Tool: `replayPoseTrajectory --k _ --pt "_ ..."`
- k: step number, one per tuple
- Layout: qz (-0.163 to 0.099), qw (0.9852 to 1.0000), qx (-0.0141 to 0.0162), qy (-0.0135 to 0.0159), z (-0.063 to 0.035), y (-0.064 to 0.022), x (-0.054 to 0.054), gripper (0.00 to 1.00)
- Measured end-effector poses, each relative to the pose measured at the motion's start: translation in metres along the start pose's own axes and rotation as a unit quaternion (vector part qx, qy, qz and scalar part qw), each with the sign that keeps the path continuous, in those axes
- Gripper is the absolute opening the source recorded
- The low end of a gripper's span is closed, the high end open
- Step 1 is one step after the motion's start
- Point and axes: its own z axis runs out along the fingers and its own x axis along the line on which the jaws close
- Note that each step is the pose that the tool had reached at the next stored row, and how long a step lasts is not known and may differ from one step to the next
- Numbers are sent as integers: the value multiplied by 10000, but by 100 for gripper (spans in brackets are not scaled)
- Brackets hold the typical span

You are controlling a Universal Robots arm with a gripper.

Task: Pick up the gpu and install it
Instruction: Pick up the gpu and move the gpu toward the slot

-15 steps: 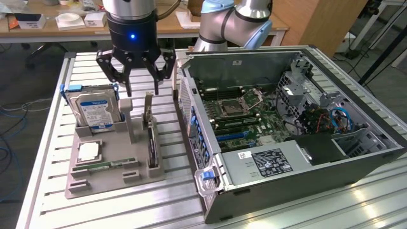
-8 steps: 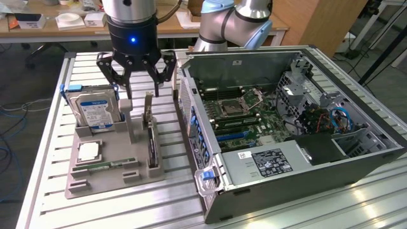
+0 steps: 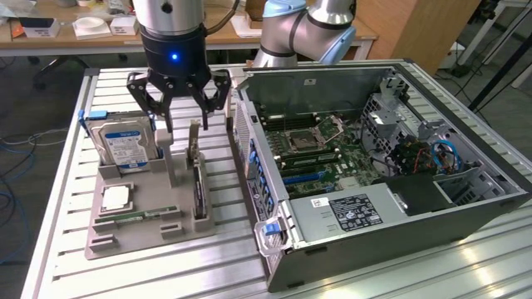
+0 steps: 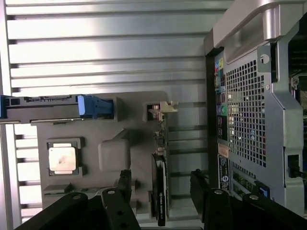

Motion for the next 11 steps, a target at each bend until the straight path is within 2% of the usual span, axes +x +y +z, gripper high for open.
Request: replayPoseTrajectory --k 11 --pt "0 10000 0 0 68 -30 0 61"
